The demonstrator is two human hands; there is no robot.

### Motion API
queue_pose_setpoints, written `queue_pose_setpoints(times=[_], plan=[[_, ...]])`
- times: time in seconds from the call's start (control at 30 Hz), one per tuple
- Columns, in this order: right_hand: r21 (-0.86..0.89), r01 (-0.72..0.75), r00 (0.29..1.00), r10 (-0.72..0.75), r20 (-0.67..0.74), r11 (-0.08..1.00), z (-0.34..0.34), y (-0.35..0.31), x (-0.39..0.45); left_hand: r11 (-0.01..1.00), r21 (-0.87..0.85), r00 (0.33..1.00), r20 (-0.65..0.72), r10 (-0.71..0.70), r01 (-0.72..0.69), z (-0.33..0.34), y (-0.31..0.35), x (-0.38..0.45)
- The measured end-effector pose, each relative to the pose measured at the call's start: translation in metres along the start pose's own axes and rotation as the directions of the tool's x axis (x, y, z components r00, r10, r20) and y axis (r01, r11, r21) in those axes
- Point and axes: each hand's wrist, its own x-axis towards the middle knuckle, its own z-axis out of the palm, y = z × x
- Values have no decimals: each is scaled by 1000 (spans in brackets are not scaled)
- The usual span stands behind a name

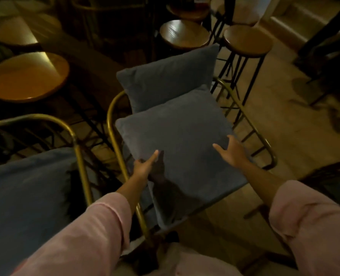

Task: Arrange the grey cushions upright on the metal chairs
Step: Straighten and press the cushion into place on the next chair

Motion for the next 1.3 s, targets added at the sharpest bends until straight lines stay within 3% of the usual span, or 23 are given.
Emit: queue_pose_setpoints(times=[0.1, 0.2, 0.33, 0.43, 0.53, 0.77, 0.93, 1.1, 1.3], plan=[[201, -16, 996, -3, 94, 979, -2, 55, 54, 995, 13, 992, -75, -98, 99, 23, -5, 3], [309, -61, 992, 22, 128, 949, -24, 19, 44, 986, 92, 972, -203, -119, 140, 40, -4, 10], [385, -149, 982, 93, 162, 911, -30, 6, 50, 982, 61, 940, -303, -155, 181, 41, -11, 27], [454, -210, 973, 143, 179, 866, -30, 9, 57, 973, 6, 933, -283, -221, 232, 29, -5, 31], [489, -201, 974, 120, 192, 849, -29, 3, 63, 961, -67, 957, -98, -273, 267, 19, 3, 26], [722, -222, 975, 162, 152, 655, -38, -18, 44, 980, -187, 989, -118, -84, 61, 2, 26, -5], [791, -202, 979, 144, 144, 577, -12, -40, 1, 987, -148, 962, -271, 17, -59, -44, 59, -32], [769, -205, 953, -55, 297, 606, 22, -117, -21, 957, -149, 927, -321, 193, -250, -126, 115, -53], [692, -171, 874, -217, 435, 701, 74, -228, -60, 929, -109, 841, -472, 265, -354, -235, 165, -99]])
